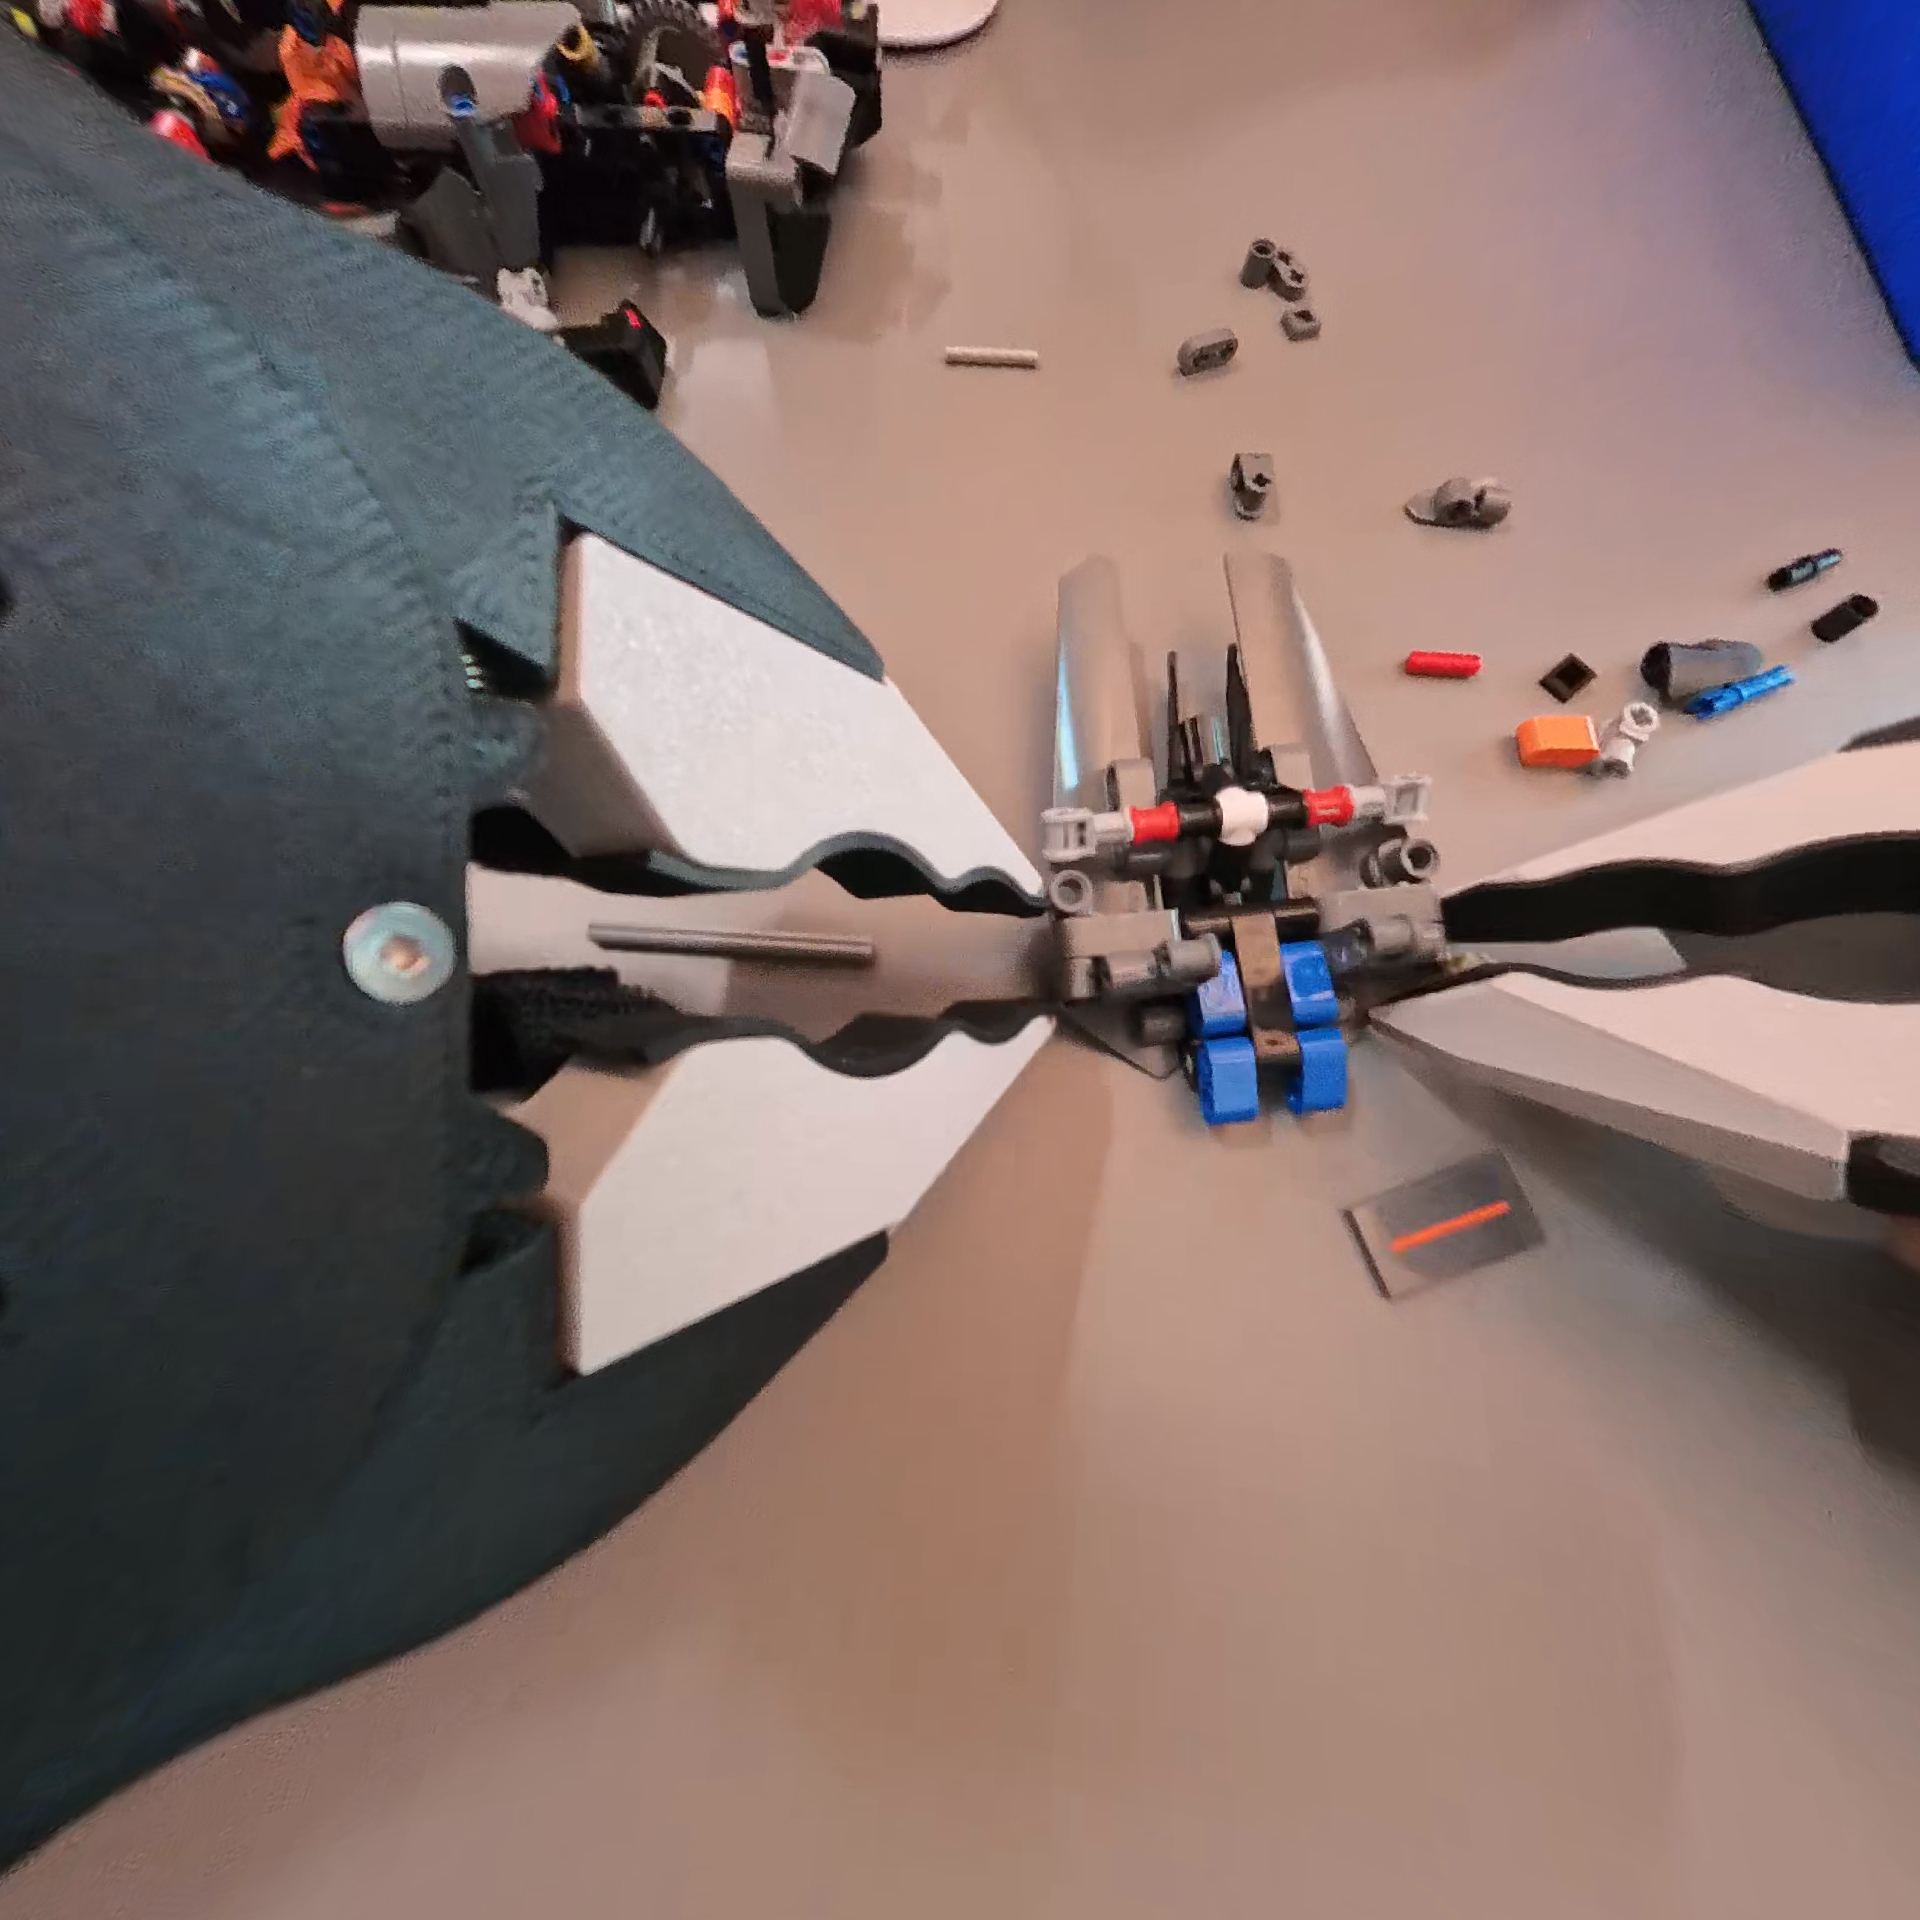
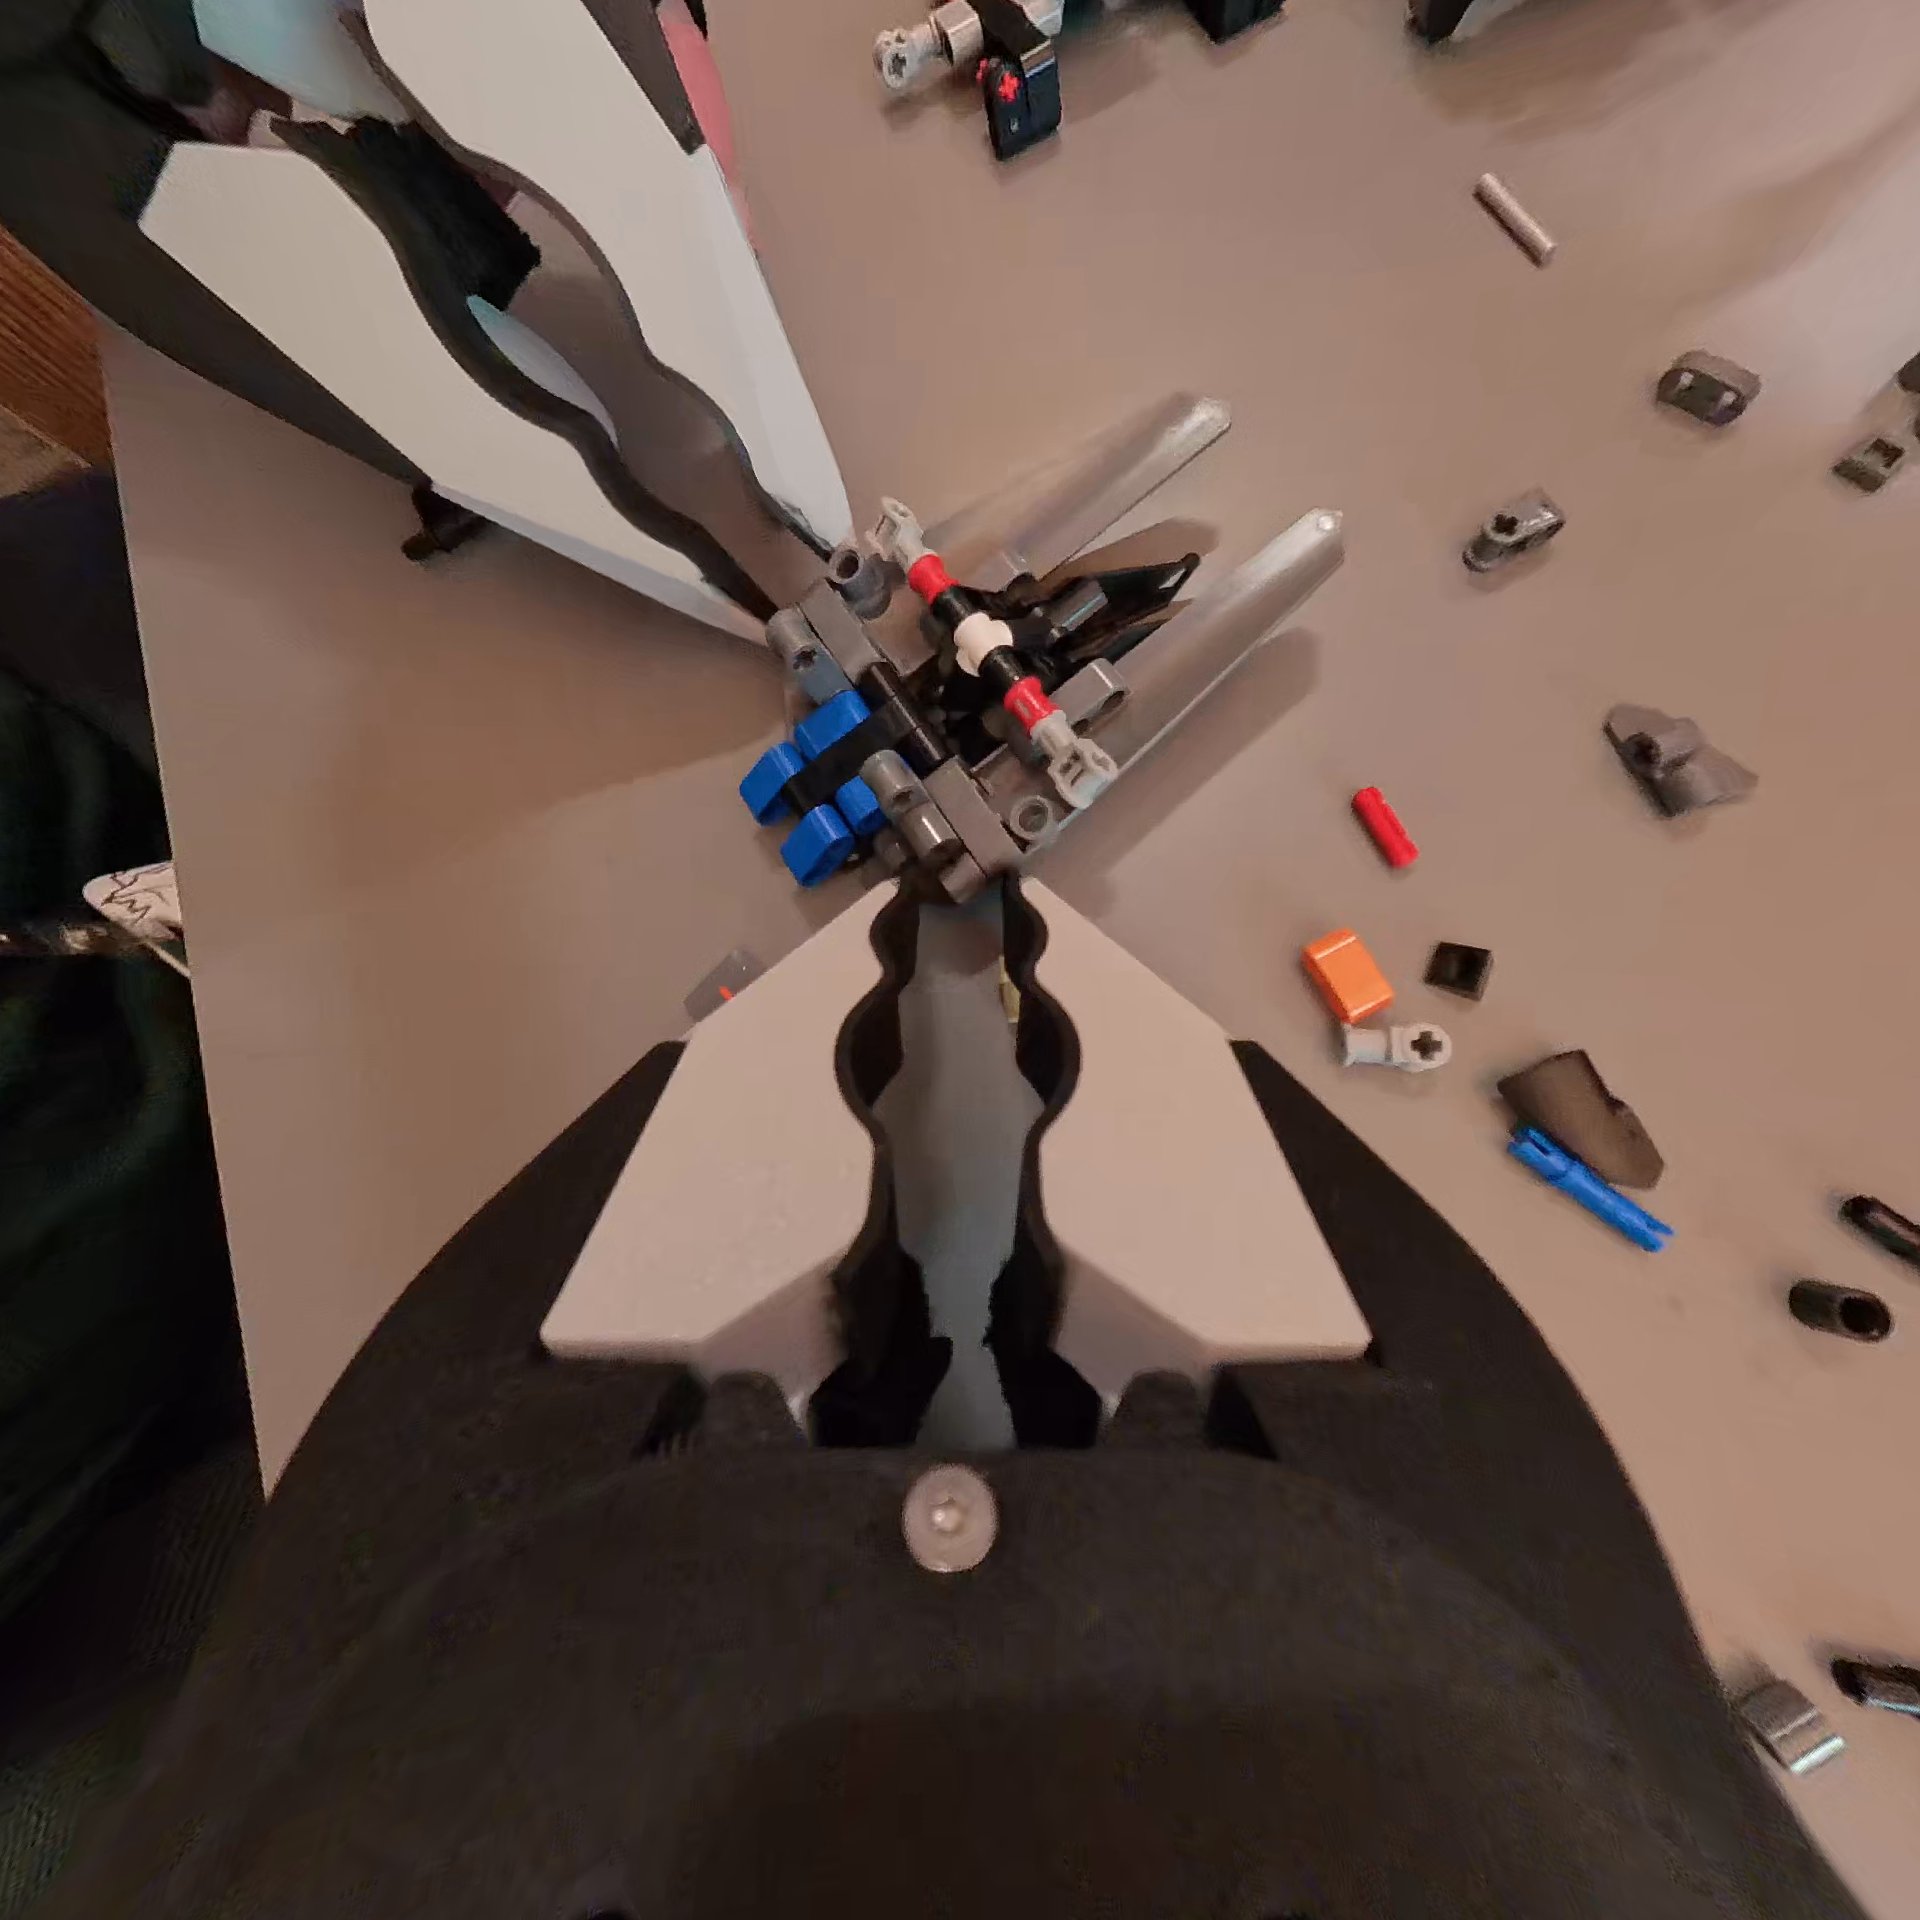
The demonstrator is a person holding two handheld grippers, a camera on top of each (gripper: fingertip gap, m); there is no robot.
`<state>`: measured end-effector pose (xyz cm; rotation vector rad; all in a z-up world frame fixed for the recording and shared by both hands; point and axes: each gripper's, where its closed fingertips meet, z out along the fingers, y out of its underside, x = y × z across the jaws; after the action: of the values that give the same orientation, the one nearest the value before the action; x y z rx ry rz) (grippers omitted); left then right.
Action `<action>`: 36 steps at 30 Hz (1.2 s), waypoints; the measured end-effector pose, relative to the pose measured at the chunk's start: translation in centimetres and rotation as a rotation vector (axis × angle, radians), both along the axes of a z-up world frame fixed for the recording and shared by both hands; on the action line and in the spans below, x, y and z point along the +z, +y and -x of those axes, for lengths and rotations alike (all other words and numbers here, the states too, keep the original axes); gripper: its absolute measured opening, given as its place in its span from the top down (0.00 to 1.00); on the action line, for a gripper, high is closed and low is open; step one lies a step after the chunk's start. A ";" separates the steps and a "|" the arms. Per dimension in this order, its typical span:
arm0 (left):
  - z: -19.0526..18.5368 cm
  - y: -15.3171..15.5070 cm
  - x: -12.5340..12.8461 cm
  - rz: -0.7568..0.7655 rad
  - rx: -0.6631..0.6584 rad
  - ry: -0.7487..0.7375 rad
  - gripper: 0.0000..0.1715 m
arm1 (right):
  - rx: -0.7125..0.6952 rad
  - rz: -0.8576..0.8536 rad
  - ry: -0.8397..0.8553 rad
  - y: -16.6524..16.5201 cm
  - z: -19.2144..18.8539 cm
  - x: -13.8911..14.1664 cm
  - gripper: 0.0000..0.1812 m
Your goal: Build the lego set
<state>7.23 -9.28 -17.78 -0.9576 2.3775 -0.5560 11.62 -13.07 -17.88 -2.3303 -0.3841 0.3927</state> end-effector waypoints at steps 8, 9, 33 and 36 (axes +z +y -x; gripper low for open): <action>-0.1 0.5 1.3 0.096 0.005 -0.014 0.96 | -0.018 0.015 0.117 0.7 0.1 2.5 0.95; -0.1 0.7 1.5 0.107 0.003 -0.011 0.97 | -0.020 0.023 0.121 0.8 0.1 2.6 0.96; -1.2 2.8 -0.6 0.071 -0.042 0.089 1.00 | 0.015 0.119 0.158 3.3 1.9 5.6 0.95; -1.2 2.8 -0.6 0.068 -0.043 0.089 1.00 | 0.018 0.116 0.160 3.4 1.9 5.6 0.95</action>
<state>8.48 -6.45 -18.38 -0.9814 2.4778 -0.6261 9.69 -9.71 -12.28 -2.3883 -0.3115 0.6204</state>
